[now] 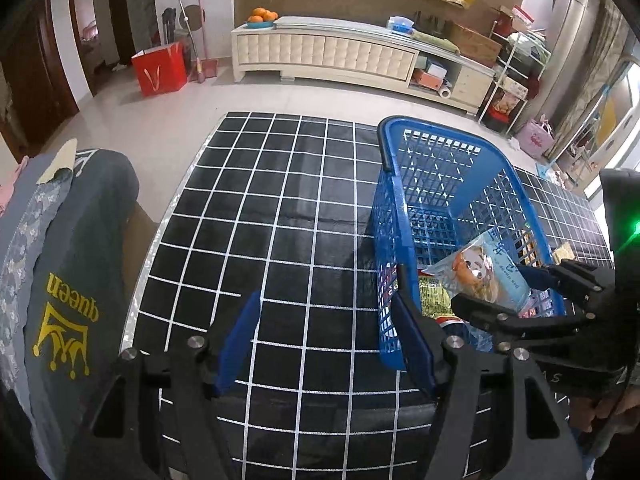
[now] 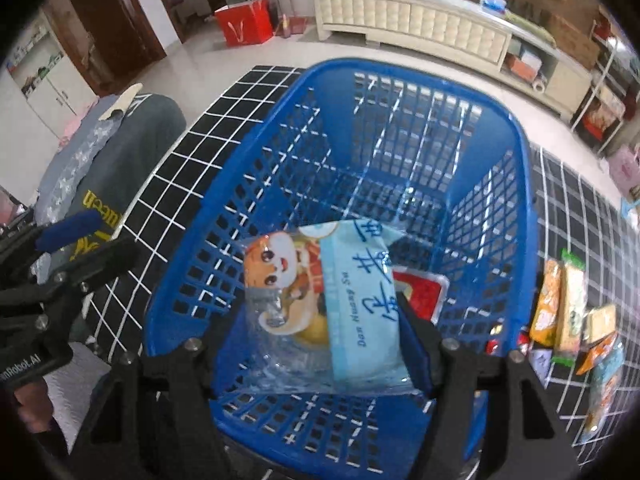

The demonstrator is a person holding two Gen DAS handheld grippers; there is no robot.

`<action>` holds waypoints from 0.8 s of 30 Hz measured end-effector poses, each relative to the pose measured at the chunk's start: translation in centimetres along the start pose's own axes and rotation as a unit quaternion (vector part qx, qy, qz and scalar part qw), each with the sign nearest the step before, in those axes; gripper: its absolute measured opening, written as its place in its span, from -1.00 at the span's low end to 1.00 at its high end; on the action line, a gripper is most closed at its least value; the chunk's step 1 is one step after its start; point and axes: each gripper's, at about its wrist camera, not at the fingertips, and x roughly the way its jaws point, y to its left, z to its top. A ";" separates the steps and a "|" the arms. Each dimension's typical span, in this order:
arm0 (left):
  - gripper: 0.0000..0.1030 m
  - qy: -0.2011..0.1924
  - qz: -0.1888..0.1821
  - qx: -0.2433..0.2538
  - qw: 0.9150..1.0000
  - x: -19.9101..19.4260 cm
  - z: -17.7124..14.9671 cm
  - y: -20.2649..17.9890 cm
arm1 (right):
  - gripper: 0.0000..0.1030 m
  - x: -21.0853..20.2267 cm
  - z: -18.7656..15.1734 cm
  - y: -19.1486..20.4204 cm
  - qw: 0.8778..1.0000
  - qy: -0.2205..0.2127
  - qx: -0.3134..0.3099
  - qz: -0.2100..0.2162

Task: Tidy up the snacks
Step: 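Drop the pouch into the blue basket with the left tool while the right tool drops the bread bag, then withdraw both tools from the basket and reach toward the remaining snacks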

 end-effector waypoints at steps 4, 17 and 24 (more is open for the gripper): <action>0.27 0.000 -0.002 0.005 1.000 -0.3 -0.3 -0.6 | 0.47 -0.6 -0.4 -0.3 1.000 -0.005 0.008 0.006; 0.27 -0.044 -0.023 0.018 0.999 -6.1 -0.5 -4.5 | 0.66 -10.7 -2.6 -1.7 0.995 -0.097 0.005 -0.031; 0.27 -0.068 -0.032 0.066 0.995 -9.5 -1.5 -10.1 | 0.66 -16.3 -6.2 -4.6 0.989 -0.136 0.030 -0.059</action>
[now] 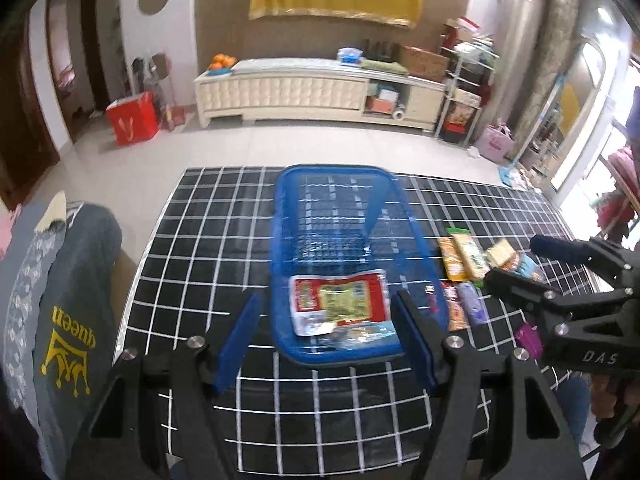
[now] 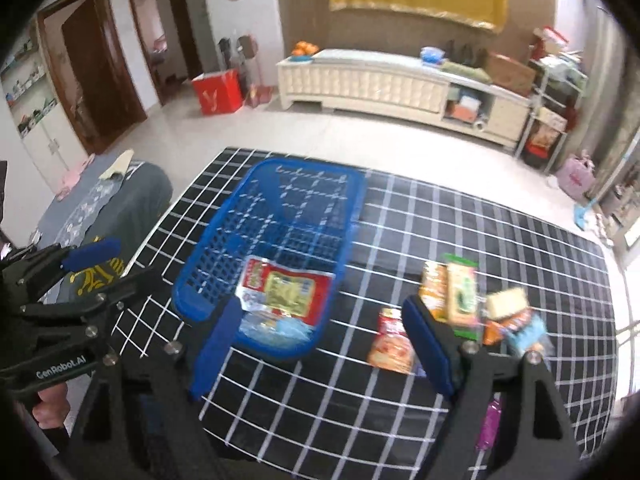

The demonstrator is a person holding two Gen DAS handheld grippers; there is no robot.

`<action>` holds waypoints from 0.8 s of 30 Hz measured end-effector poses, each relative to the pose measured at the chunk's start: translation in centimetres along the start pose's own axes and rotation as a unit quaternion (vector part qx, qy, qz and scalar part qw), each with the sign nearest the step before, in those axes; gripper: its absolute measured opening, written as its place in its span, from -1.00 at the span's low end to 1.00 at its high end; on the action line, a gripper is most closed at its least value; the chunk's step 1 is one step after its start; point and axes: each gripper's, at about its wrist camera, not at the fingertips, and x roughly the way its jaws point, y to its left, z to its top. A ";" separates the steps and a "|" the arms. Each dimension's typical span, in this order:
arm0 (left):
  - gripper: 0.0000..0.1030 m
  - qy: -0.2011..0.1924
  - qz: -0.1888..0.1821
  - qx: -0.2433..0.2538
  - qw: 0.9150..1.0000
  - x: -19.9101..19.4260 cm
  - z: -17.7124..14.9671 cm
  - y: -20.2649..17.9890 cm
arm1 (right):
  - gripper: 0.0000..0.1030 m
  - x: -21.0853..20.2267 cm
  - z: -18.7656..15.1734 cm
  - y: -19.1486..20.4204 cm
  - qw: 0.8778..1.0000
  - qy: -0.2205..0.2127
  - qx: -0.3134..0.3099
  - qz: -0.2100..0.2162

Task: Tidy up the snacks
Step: 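Withdraw both tools from the basket and reach toward the remaining snacks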

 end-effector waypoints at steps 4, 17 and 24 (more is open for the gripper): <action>0.27 -0.014 0.008 0.041 0.999 -1.2 0.0 -3.9 | 0.66 -2.9 -1.3 -2.8 0.999 -0.018 0.025 -0.015; 0.37 -0.030 -0.042 0.097 0.994 -2.1 -0.6 -14.9 | 0.66 -8.5 -6.5 -12.6 0.993 -0.041 0.086 -0.070; 0.38 -0.004 -0.053 0.113 0.992 0.7 -1.4 -19.7 | 0.66 -7.6 -9.2 -17.8 0.989 -0.022 0.122 -0.080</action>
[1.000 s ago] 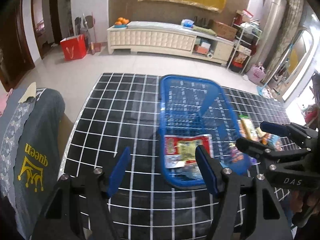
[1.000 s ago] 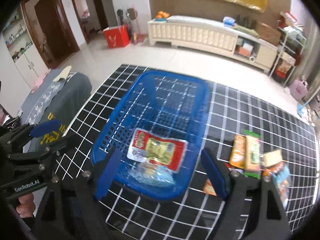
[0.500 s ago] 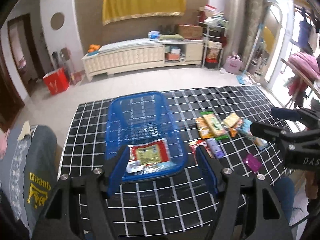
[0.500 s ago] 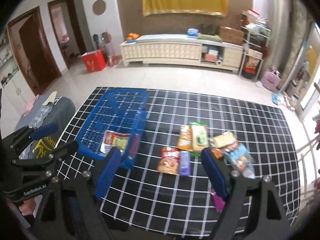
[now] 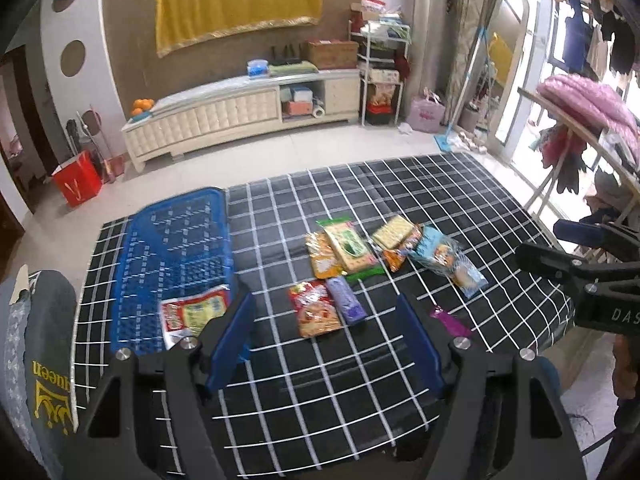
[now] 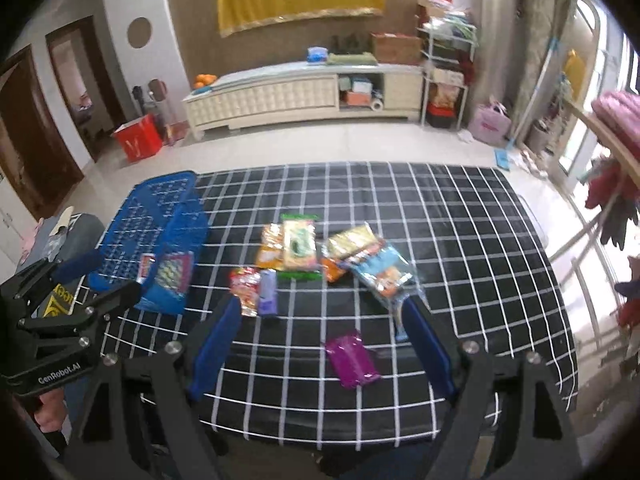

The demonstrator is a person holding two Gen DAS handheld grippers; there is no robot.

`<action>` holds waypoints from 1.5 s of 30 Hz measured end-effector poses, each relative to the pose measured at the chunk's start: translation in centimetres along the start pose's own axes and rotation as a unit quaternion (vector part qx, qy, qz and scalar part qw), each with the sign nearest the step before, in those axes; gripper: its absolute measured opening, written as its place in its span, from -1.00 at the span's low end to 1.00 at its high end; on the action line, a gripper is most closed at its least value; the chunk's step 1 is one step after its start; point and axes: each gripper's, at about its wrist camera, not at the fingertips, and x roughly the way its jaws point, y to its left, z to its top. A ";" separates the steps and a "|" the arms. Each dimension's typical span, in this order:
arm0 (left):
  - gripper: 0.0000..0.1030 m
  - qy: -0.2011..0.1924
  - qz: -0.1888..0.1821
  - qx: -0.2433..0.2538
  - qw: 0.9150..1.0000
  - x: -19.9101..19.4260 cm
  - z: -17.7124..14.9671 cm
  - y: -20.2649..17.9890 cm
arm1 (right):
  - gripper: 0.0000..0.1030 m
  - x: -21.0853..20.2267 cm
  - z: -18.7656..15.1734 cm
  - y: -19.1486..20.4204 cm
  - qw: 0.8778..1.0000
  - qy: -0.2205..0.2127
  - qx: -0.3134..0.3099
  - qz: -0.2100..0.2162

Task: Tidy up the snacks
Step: 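Withdraw both tools from the basket and reach toward the remaining snacks, then grasp the purple Doublemint pack with the left tool while the right tool grasps the purple wrapper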

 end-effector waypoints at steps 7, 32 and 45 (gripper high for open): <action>0.48 0.033 -0.009 -0.001 0.999 4.3 -0.5 -3.3 | 0.72 4.1 -2.3 -3.6 0.999 0.052 0.006 -0.015; 0.48 0.221 -0.024 -0.066 0.973 19.1 -10.0 -1.9 | 0.93 19.6 -9.9 -2.8 0.968 0.223 -0.112 -0.005; 0.48 0.209 -0.019 -0.072 0.975 18.5 -8.8 -0.5 | 0.03 17.4 -10.6 -1.9 0.975 0.183 -0.123 0.011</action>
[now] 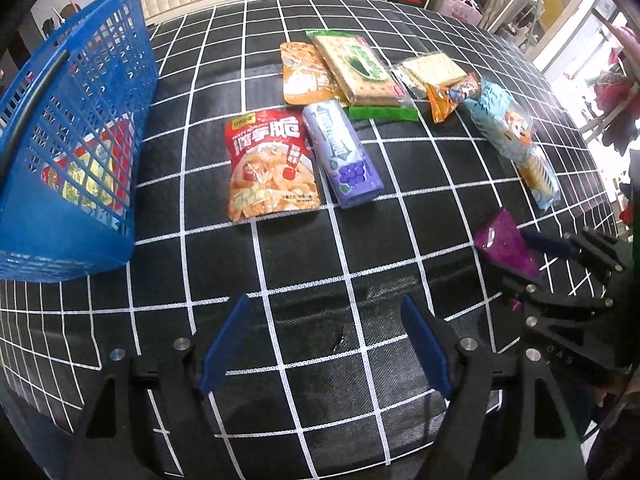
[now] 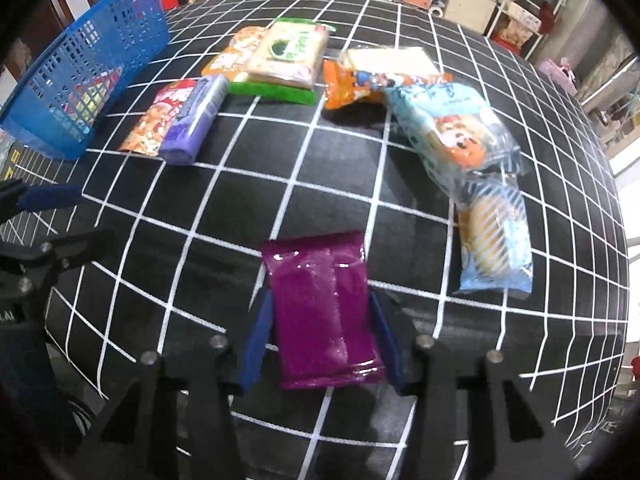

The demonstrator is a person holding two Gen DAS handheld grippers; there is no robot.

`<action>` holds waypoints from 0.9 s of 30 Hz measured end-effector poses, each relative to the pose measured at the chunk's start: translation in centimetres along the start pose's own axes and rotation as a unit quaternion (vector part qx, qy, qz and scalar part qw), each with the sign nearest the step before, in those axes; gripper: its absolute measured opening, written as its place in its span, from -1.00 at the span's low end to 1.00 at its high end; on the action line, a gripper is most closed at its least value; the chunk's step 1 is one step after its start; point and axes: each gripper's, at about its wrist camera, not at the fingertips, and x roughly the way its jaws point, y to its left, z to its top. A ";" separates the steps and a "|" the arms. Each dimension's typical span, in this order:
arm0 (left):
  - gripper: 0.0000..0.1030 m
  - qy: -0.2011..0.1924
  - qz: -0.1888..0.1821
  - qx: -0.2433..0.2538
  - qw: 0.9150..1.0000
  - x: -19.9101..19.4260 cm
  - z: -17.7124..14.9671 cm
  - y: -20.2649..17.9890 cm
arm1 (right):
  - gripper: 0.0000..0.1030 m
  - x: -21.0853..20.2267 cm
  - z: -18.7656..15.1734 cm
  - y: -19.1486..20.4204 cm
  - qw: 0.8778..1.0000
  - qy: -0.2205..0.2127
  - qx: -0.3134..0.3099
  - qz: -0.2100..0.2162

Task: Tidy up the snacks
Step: 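Grasp the purple Doublemint pack with the left tool while the right tool grasps the purple wrapper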

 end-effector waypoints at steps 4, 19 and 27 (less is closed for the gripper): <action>0.48 -0.005 -0.007 -0.002 1.000 -0.5 1.1 -0.1 | 0.02 -0.7 -0.3 -1.4 0.999 -0.016 0.036 -0.014; 0.48 -0.009 0.013 0.008 1.000 2.2 7.0 -1.5 | 0.02 -3.1 3.3 -4.1 0.994 -0.070 0.087 0.013; 0.47 -0.007 0.024 0.004 1.000 4.4 8.6 -1.7 | 0.02 -1.4 4.5 -3.9 0.994 -0.066 0.088 0.023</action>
